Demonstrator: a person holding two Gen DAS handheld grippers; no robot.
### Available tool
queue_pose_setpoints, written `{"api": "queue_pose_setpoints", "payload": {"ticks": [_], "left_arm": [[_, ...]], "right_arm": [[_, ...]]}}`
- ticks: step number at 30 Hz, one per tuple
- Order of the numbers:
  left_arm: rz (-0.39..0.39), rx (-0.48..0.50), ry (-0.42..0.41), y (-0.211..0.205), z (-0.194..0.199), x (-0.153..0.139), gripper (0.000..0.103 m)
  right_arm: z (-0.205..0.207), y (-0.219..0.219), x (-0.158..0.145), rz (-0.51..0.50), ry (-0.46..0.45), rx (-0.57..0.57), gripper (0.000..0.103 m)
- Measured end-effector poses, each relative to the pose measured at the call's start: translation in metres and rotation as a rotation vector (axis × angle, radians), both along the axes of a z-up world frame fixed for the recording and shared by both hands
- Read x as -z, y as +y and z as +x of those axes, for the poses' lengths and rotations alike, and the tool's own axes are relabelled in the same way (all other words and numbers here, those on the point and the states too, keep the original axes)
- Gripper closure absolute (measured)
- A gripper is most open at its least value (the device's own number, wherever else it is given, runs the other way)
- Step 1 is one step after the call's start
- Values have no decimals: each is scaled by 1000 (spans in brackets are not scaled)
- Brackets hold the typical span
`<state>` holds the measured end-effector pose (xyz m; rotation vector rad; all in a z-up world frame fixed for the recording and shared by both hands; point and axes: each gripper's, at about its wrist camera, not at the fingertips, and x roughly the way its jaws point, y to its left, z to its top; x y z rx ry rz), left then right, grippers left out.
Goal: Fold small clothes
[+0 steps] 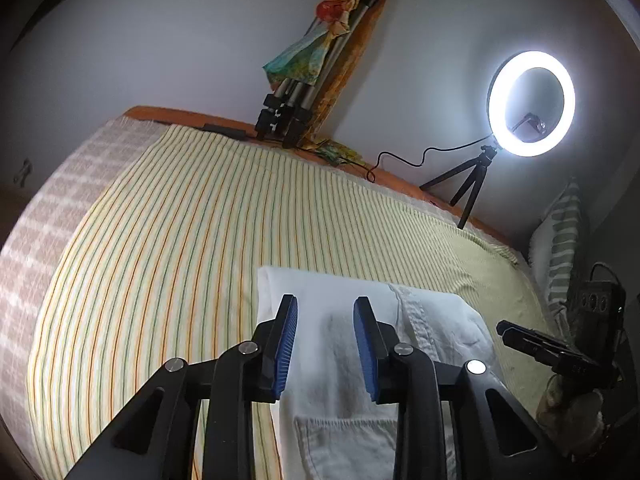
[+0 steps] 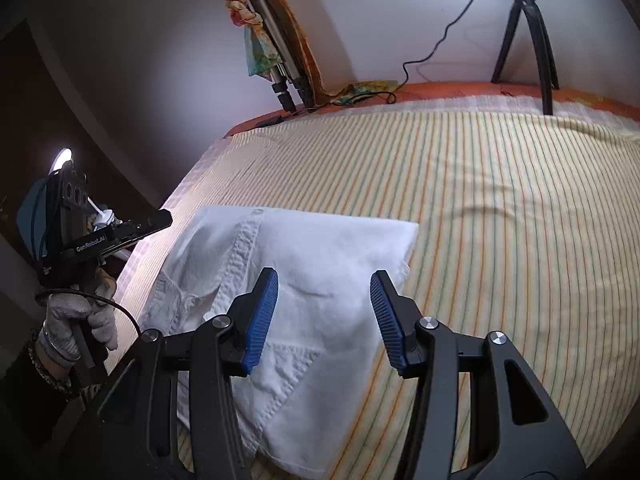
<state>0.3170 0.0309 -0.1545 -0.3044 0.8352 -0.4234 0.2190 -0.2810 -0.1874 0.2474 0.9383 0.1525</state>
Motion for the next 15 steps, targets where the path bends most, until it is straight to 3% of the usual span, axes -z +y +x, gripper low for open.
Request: {"api": "queue_pose_setpoints", "payload": {"ticks": [5,9,12,15], "left_arm": [[131,28,-3,-20,23,15,78],[234,37,24,-28,27,40,78],[213,21,35,-21,28,54,73],[180,16,57,-14,29,56,70]], "right_arm": [[26,16,8,-36,-20,-29,52],[43,33,33,-125,62,-89,53],[43,41,51,-203,89,-121,56],[45,39,50,-201,105,-119,57]]}}
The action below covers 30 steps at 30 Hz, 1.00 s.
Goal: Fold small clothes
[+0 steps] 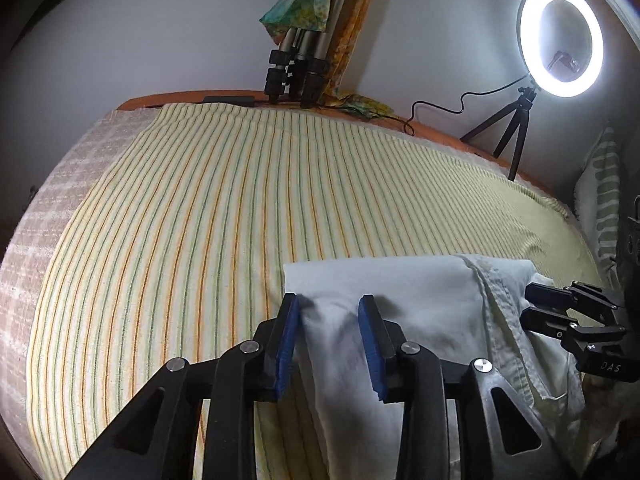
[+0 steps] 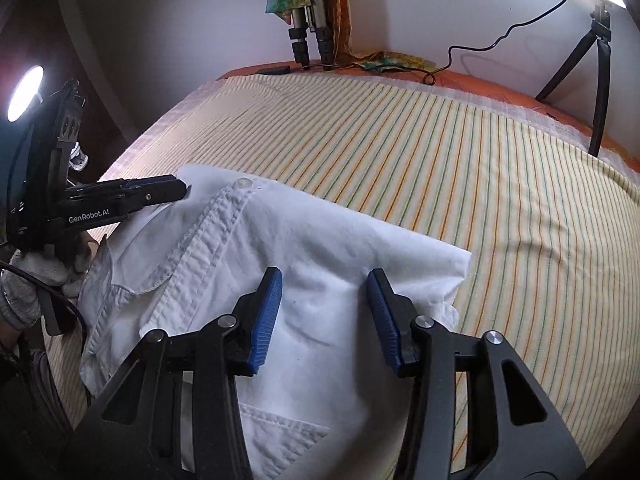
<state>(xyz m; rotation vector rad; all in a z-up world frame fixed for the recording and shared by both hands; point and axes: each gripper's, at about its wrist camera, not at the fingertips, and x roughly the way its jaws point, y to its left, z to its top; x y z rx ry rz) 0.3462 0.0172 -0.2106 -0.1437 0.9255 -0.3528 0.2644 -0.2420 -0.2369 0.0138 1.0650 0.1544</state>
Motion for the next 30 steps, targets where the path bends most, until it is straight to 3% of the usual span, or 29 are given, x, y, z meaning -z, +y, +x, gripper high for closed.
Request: {"api": "queue_pose_setpoints", "payload": {"ticks": [6,9,14,16,19,23,30], "left_arm": [[129,-11,-28,10,-13,-16,69],[21,-86,-17,37,-24,-27,69],[-335,-144,105,75,-43,-26,49],[-428,-131,172,78,-49,-16,47],[-473,-129,223,75,-57,-4,47],[-534,-139,269,72,-64,12,48],[-519,-117,254,63,-74,13,59]], "right_arm": [[-16,-29,-17,-9,18,46,58],[-35,-51,-29,50,6,112,56],[-63,-87,-39,260,-1,220,51],[-71,-99,-34,375,14,258,51],[-84,-108,-25,485,31,299,51],[-92,-108,-7,557,66,307,51],[-90,-91,8,659,91,270,51]]}}
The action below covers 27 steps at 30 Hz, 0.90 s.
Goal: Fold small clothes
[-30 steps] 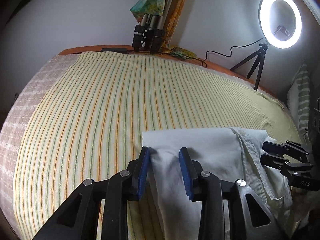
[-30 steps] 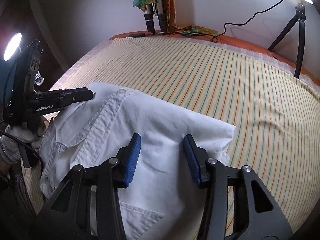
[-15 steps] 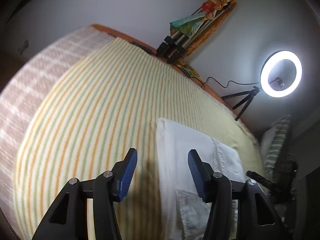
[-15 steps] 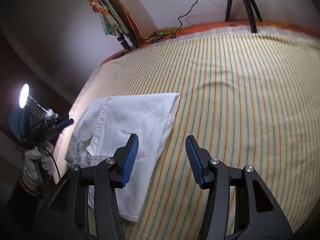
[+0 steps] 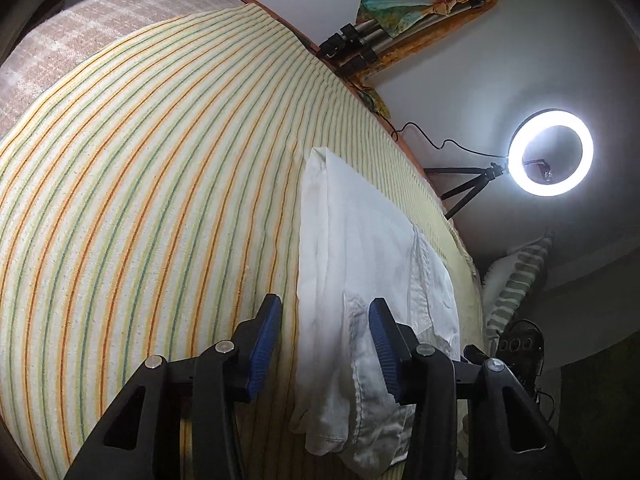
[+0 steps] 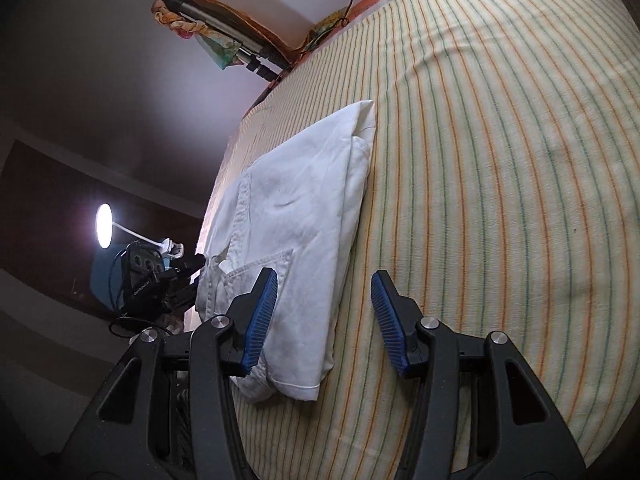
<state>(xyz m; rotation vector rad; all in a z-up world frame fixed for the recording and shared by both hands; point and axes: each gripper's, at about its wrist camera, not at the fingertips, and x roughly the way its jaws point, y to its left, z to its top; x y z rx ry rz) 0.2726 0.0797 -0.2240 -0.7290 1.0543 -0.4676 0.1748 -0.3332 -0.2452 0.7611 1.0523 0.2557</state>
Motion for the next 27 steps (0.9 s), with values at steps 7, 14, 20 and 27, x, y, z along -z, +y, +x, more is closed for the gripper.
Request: {"api": "queue_pose_setpoints", "payload": {"ticks": [7,14,20,27], "left_arm": [[32,9,-12,-11,-1,0,74],[124,-2,-92,-25,-10,-19,89],[153,17,-157,-39,-18,-43,93],[144,58,-203,-62,-19,-63,94]], "right_arm": [[16,22,7,17,4,-34,61],[16,32,-13,-108,-23,-63,88],[18,47,-40,-233,-78,-121,90],[15,41,-74,-320,-134,-153,91]]}}
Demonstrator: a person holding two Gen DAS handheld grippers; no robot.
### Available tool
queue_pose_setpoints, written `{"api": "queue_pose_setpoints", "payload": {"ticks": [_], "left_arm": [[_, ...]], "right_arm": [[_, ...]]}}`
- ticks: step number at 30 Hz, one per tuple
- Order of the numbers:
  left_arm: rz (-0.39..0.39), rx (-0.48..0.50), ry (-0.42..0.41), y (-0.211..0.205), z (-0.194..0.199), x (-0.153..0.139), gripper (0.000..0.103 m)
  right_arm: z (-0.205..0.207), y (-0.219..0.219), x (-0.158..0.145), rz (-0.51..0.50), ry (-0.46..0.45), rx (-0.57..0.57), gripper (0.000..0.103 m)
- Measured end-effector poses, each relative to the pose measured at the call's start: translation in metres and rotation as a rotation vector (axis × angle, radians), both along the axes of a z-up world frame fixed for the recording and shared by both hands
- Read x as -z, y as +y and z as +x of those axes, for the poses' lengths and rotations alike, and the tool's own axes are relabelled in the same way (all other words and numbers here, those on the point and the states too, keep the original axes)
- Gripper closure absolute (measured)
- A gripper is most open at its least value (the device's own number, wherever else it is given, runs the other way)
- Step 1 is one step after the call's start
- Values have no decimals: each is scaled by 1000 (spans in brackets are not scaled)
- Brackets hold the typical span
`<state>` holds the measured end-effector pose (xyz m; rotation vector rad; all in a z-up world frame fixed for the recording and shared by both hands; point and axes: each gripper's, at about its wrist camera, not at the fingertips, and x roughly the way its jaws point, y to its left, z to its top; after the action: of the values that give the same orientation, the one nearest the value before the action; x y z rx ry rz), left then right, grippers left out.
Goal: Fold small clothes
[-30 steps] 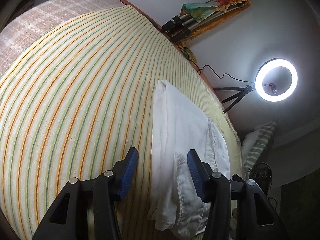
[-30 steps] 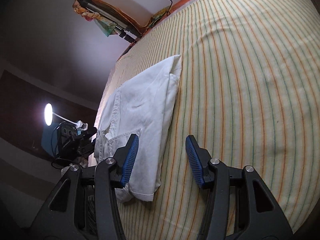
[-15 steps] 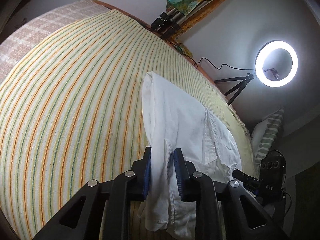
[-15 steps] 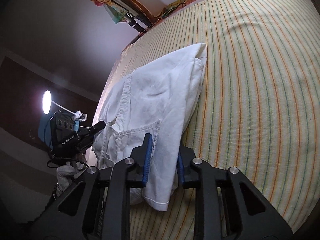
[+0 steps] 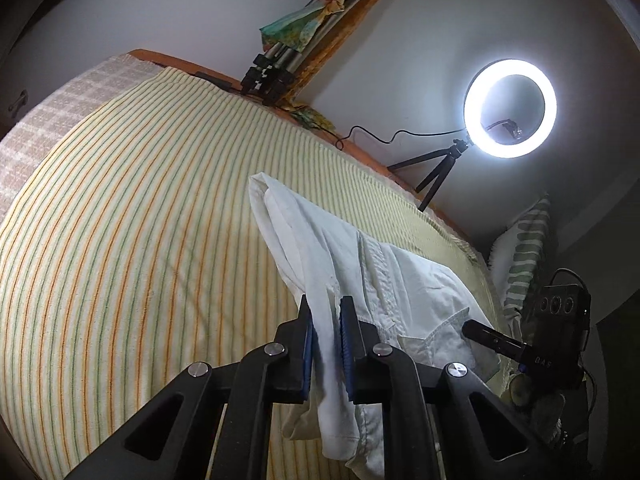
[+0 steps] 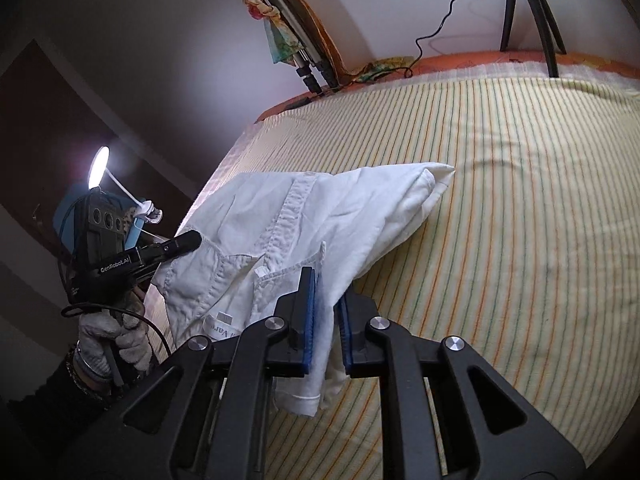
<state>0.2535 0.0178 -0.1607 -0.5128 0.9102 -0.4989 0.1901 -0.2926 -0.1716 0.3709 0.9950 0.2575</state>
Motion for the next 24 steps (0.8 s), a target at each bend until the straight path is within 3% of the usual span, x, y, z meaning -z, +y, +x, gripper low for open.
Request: {"api": "queue_pose_setpoints", "payload": {"ticks": [10,24], "left_arm": [[-6,112,-35,-87,23,-12,94],[17,250,-142,-287,94,-40,95]], "right_arm": [[-12,-61,-47,-183,-59,29,92],[-2,-194,-106,-420,-129,172,92]]}}
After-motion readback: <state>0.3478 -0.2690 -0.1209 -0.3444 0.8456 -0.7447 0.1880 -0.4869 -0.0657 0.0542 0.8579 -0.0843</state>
